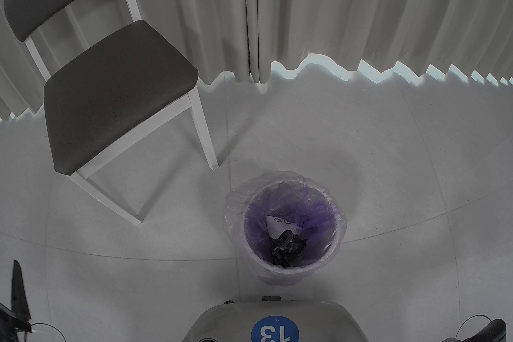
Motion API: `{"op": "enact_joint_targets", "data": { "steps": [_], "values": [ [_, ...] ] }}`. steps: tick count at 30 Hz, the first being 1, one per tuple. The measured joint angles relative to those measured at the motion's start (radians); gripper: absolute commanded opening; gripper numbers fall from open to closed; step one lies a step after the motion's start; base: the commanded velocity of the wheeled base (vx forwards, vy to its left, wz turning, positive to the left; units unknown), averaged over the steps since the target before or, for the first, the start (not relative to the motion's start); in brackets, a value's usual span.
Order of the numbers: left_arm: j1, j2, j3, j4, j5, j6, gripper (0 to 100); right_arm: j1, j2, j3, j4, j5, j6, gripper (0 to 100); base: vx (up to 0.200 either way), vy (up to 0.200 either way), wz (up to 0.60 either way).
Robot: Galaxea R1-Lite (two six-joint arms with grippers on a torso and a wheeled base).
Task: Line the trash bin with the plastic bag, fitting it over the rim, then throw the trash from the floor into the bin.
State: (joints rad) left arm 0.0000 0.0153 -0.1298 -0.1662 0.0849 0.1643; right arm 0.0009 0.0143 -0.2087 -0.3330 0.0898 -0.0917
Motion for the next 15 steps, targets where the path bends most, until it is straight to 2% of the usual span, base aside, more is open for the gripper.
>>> {"op": "enact_joint_targets", "data": {
  "steps": [5, 15],
  "values": [
    [0.0, 0.0, 0.09, -0.006, 0.001, -0.016, 100, 0.001, 0.0, 0.077, -0.087, -0.013, -0.002, 100, 0.0, 0.0, 0.0],
    [0.0, 0.001, 0.111, 0.109, -0.043, -0.079, 100, 0.0, 0.001, 0.141, -0.125, -0.026, -0.01, 100, 0.0, 0.0, 0.0]
  ]
}}
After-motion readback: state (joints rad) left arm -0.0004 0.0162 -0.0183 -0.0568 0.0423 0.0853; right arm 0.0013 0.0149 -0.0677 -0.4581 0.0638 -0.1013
